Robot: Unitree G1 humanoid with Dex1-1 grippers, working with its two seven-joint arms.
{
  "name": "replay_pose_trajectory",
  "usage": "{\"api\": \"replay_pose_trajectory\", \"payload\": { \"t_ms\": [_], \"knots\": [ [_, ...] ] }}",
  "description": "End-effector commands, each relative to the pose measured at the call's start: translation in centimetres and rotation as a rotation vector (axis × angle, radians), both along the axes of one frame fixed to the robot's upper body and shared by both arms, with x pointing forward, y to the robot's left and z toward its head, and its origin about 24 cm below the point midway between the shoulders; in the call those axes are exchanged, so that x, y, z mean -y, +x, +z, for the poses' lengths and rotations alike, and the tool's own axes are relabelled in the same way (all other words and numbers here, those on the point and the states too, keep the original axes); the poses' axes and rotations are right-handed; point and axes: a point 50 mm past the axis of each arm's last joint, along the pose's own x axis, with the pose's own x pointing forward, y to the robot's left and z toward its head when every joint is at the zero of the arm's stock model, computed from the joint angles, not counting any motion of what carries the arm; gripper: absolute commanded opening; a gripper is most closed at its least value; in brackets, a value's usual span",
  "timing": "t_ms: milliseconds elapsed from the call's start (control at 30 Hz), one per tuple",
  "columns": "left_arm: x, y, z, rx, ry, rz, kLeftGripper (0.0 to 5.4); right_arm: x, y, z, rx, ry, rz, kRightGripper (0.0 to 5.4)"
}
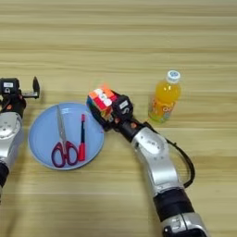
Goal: Move the objects on the table
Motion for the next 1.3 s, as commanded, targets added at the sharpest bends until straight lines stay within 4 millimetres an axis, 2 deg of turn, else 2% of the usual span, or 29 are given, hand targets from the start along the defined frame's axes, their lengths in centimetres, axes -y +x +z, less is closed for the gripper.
{"api": "replay_pose_trajectory", "payload": {
  "t_ms": [33,267,533,1100,1133,1300],
  "knots": [
    [0.1,-0.1,-0.2,-0.015,0.011,-0.002,5.4,-0.7,-0.6,0.0,-0.025,0.024,0.055,3.39],
    [0.1,-0.1,-0.2,-0.016,0.013,-0.003,5.4,-2.3,-1.7,0.0,-0.045,0.028,0.146,3.39],
    [0.2,-0.1,-0.2,-0.017,0.013,-0.003,5.4,-5.5,-3.2,-0.6,-0.06,-0.027,0.282,3.39],
    [0.3,-0.1,-0.2,-0.016,0.01,-0.002,5.4,-6.4,-2.4,-2.0,-0.081,-0.097,0.278,3.38],
    [0.3,-0.1,-0.2,-0.016,0.01,-0.002,5.4,-6.4,-2.5,-2.0,-0.078,-0.098,0.286,3.75],
    [0.4,-0.1,-0.2,-0.016,0.009,-0.002,5.4,-6.4,-2.6,-1.7,-0.061,-0.08,0.293,4.16]
  ]
}}
